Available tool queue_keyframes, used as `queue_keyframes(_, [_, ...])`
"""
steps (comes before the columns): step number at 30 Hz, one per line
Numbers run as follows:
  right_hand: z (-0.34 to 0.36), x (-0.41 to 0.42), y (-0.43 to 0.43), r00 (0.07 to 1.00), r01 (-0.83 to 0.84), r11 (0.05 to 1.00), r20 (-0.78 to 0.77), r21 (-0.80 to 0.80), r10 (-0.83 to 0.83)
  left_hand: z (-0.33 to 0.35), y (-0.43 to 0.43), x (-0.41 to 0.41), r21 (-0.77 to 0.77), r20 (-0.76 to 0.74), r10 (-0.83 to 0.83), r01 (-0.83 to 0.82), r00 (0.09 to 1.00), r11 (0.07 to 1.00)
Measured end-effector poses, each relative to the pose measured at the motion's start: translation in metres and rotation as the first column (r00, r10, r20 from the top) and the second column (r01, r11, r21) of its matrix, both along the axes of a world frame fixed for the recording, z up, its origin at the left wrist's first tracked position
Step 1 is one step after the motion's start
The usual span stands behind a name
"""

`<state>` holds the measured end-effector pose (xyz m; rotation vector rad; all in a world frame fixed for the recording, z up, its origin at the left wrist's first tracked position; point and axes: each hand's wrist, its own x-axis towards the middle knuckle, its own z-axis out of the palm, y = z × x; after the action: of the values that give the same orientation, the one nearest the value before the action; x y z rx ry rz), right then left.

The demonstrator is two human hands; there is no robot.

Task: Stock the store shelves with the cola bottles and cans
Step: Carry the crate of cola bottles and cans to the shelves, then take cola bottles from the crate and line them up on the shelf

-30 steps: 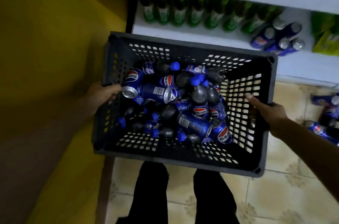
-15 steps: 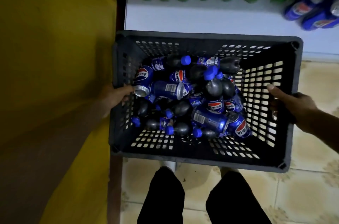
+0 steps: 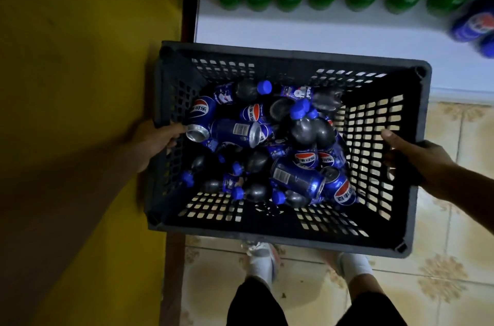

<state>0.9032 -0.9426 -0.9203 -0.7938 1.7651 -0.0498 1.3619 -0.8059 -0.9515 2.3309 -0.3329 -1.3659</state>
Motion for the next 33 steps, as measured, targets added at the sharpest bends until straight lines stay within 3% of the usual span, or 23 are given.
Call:
queue_keyframes(7, [-0.027,0.007,0.001,1.000,0.004,1.000,0.016,0.002,-0.004,-0.019,0.018,0.010,0.055,-0.055,0.120,-0.117,0.991,0.992])
queue_keyframes(23, [-0.036,0.004,-0.003,0.998,0.067,0.997,-0.003,0.044,-0.067,-0.039,0.012,0.003,-0.001,-0.050,0.107,-0.107,0.993,0.994])
queue_keyframes(27, [-0.031,0.011,-0.003,0.990,0.119,0.992,-0.080,0.042,-0.116,-0.038,0.013,0.000,-0.006,-0.024,0.148,-0.148,0.989,0.989])
queue_keyframes(29, [-0.029,0.017,0.002,0.970,0.125,0.991,-0.203,-0.050,-0.133,-0.035,0.015,-0.008,-0.009,0.047,0.117,-0.117,0.992,0.993])
queue_keyframes(33, [-0.014,0.040,0.017,0.888,-0.170,0.967,-0.455,-0.189,0.068,-0.011,0.024,-0.051,-0.018,0.494,-0.025,0.039,0.869,0.999])
